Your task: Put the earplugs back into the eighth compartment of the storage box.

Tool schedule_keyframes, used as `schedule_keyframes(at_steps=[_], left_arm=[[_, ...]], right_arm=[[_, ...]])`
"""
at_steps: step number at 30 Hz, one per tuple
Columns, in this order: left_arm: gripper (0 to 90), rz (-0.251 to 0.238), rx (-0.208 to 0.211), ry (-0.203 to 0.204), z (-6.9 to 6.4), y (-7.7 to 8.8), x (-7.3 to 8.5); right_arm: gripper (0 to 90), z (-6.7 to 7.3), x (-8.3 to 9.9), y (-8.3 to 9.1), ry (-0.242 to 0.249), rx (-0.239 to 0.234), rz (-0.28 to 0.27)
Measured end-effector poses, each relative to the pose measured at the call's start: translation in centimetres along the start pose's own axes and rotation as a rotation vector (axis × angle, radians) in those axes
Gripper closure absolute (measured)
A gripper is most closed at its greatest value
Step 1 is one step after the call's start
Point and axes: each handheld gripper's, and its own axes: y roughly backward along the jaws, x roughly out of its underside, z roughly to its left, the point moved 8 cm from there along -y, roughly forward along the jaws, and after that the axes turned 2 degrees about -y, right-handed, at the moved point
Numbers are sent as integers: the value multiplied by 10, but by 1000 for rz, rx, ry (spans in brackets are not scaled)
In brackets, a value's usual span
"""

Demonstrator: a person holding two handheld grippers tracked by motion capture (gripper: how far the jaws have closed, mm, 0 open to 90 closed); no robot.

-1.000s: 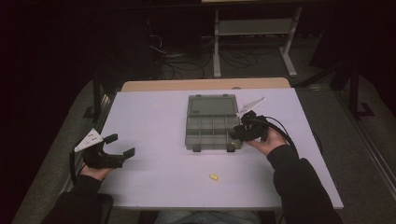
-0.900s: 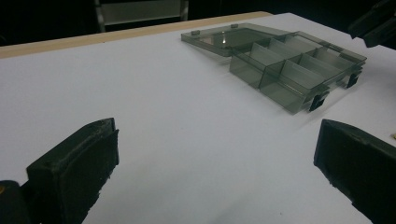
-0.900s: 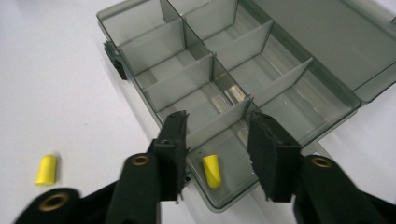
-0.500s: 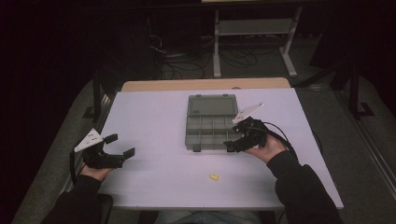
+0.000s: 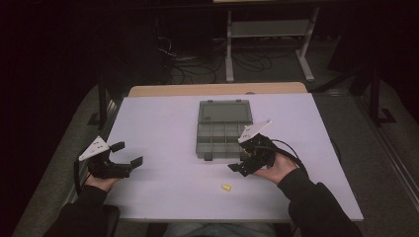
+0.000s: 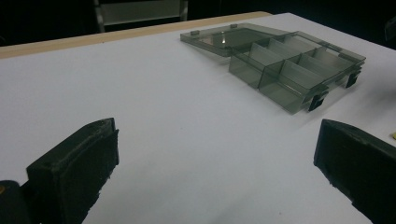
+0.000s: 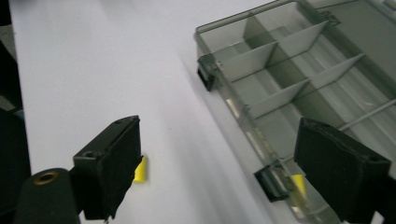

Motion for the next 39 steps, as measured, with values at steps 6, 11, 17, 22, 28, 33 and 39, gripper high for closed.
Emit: schedule_keyframes(at_steps=[6,11,17,22,28,33,39], left_arm=[[0,0,0,0,0,0,0],[0,-1,-2,0,0,0,0],[0,0,-1,0,0,0,0],[0,0,-1,0,0,0,0],[0,0,-1,-1,0,0,0],[0,0,2,-2,0,0,0],[0,1,1,-4,-1,0,0]], right_arm=[[93,10,4,-8,0,-40,8],[45,17,10,-16,9,-56,33],[0,25,20,-30,9,-85,69],[1,31,28,-39,26,-101,104],[36,36,33,-47,41,-117,133],[90,39,37,-52,49,-124,147],[170,42,39,-53,73,-128,153]])
